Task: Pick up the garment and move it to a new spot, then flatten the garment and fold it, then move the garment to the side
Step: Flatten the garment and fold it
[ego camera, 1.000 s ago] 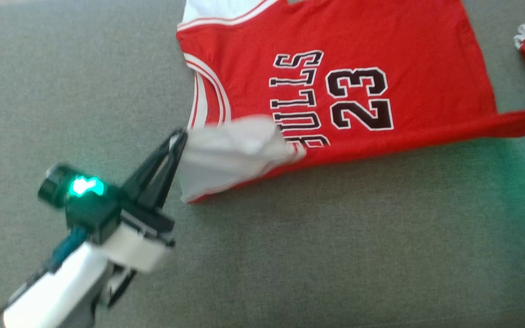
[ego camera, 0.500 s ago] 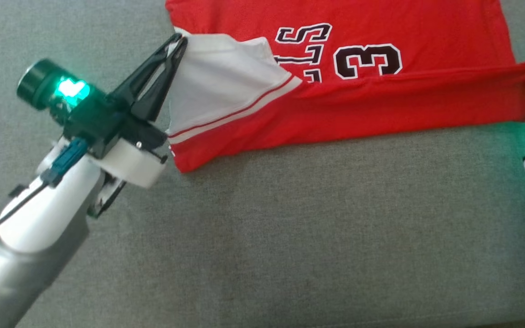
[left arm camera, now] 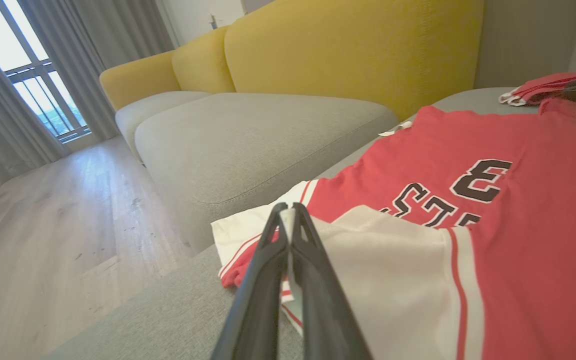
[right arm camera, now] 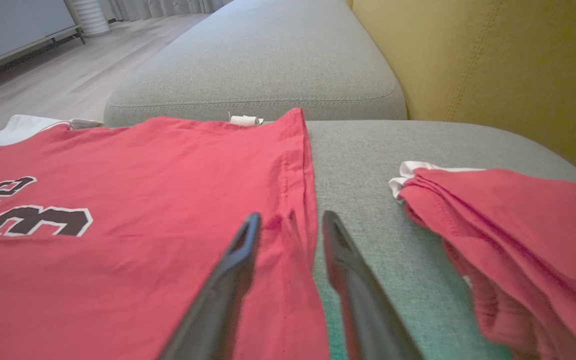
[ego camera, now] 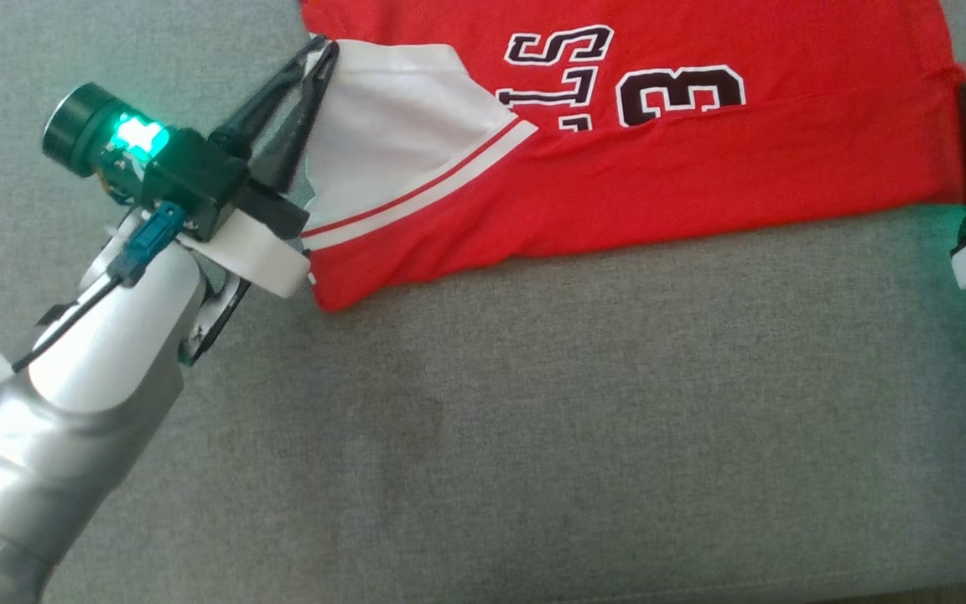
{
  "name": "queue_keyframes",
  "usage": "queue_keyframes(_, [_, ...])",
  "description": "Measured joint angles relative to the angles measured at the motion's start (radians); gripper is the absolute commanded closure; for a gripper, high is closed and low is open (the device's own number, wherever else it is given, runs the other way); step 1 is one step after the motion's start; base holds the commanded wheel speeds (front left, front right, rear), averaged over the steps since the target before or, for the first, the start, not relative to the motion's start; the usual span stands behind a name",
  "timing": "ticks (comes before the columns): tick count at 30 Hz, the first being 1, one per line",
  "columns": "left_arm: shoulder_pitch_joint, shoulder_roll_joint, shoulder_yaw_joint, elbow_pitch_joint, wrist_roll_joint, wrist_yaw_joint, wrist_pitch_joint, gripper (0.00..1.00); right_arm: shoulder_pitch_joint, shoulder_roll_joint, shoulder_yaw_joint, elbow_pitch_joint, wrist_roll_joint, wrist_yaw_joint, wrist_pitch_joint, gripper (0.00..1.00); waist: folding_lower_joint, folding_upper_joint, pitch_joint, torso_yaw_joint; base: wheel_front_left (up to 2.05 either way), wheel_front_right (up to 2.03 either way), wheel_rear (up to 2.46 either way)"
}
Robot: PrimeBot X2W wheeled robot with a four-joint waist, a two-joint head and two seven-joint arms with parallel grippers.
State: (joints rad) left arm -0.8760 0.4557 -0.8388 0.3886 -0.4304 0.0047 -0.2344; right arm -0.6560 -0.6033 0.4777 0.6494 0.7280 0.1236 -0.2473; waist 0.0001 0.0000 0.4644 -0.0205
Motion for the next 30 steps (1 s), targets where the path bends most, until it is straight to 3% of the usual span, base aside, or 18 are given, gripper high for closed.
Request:
queue_keyframes(6, [0.060,-0.025,0.060,-0.004,-0.053,0.101,-0.010,0.00,0.006,0.029,-0.069,-0.041,-0.043,0.000,-0.004,0.00,-0.0001,0.0000,-0.039,-0.005,0.00,0.00,0.00])
queue_keyframes(15, [0.463,-0.062,0.083,-0.120,-0.242,0.239,0.068,0.00,0.181,0.087,-0.163,-0.125,-0.091,0.000,-0.004,0.00,-0.0004,0.0000,-0.113,-0.020,0.00,0.00,0.00])
queue_keyframes(20, [0.507,-0.060,0.084,-0.164,-0.264,0.280,0.107,0.00,0.202,0.092,-0.190,-0.137,-0.105,0.000,-0.004,0.00,-0.0003,0.0000,-0.119,-0.023,0.00,0.00,0.00])
queue_keyframes(24, [0.511,-0.058,0.083,-0.165,-0.277,0.287,0.156,0.00,0.202,0.096,-0.196,-0.142,-0.105,0.000,-0.004,0.00,-0.0003,0.0000,-0.111,-0.027,0.00,0.00,0.00])
queue_keyframes(25, [0.511,-0.057,0.082,-0.163,-0.277,0.289,0.165,0.08,0.202,0.098,-0.196,-0.143,-0.105,0.000,-0.004,0.00,-0.0002,0.0000,-0.108,-0.028,0.00,0.00,0.00])
queue_keyframes(27, [0.510,-0.057,0.081,-0.161,-0.280,0.295,0.181,0.45,0.202,0.102,-0.196,-0.145,-0.105,0.000,-0.004,0.00,-0.0002,0.0000,-0.102,-0.029,0.00,0.00,0.00])
queue_keyframes(30, [0.501,-0.057,0.079,-0.161,-0.282,0.295,0.193,0.91,0.202,0.108,-0.192,-0.144,-0.110,0.000,-0.004,0.00,-0.0002,0.0000,-0.095,-0.032,0.00,0.00,0.00])
